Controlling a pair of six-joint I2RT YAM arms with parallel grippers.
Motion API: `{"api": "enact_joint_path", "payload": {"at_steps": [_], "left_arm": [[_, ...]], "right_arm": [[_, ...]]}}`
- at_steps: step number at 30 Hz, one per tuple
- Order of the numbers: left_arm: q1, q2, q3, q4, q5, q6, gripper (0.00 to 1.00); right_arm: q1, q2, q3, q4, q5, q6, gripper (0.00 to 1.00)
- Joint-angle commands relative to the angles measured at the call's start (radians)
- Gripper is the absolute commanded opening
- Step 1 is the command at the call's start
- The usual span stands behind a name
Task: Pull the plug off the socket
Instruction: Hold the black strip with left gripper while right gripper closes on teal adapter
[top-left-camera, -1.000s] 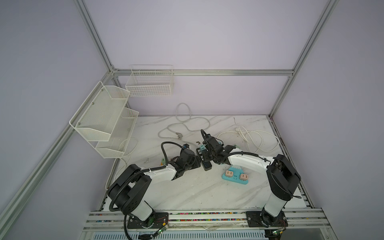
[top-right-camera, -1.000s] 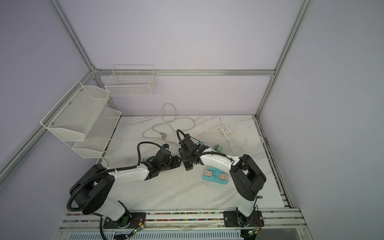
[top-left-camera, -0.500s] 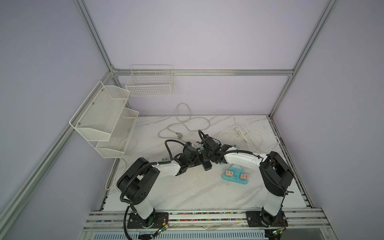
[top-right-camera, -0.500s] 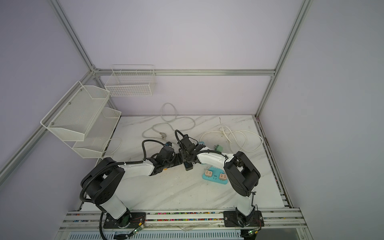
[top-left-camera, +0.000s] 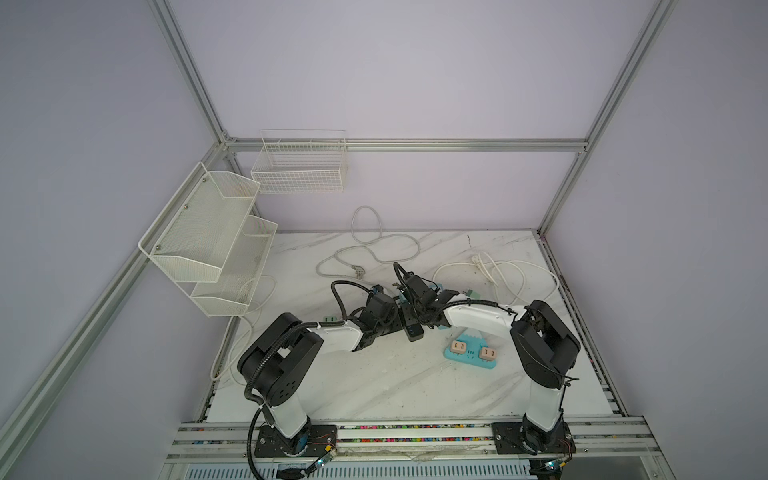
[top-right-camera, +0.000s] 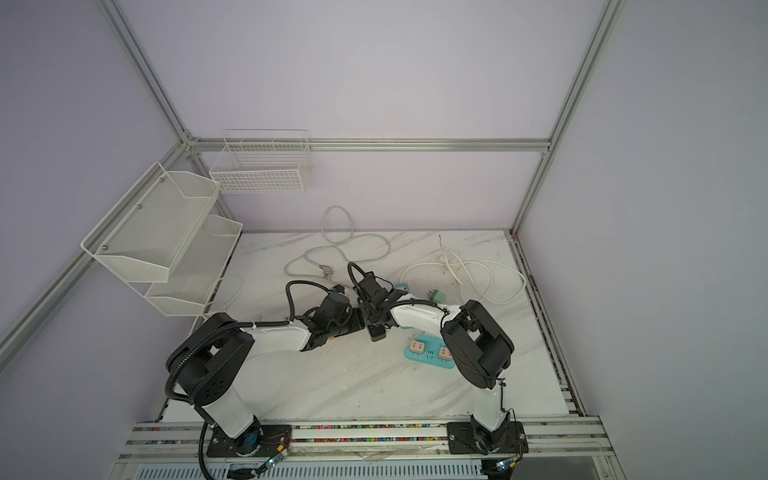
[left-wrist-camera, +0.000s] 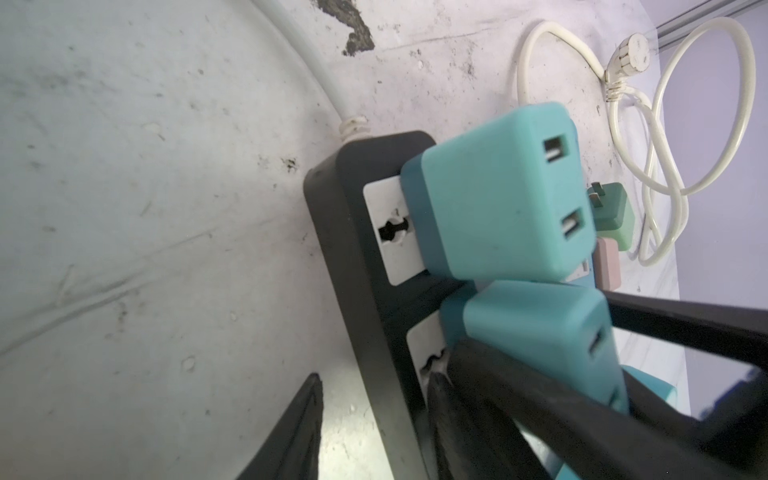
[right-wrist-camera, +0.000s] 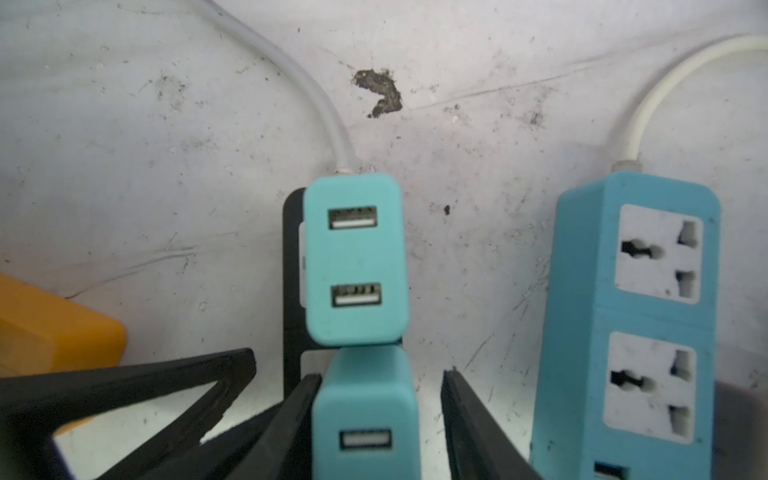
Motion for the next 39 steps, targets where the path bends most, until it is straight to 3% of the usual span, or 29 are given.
{"api": "enact_joint_path", "payload": {"at_steps": [1,15,39], "left_arm": [[0.003,0.001,0.035,0.000,-0.014,-0.026,0.40],[-0.022,-0.020,0.006,-0.027,-0.026,-0.023,0.37],[-0.044,-0.021,-0.039,-0.006,0.001,-0.089,0.33]], "right_arm": [[-0.001,0.007,0.017,-0.021,-0.001,-0.011,0.49],[-0.001,-0.005,-0.015,-0.007,-0.016,-0.014,0.46],[0.011,0.012,0.052,-0.017,-0.049,-0.022,0.26]]}}
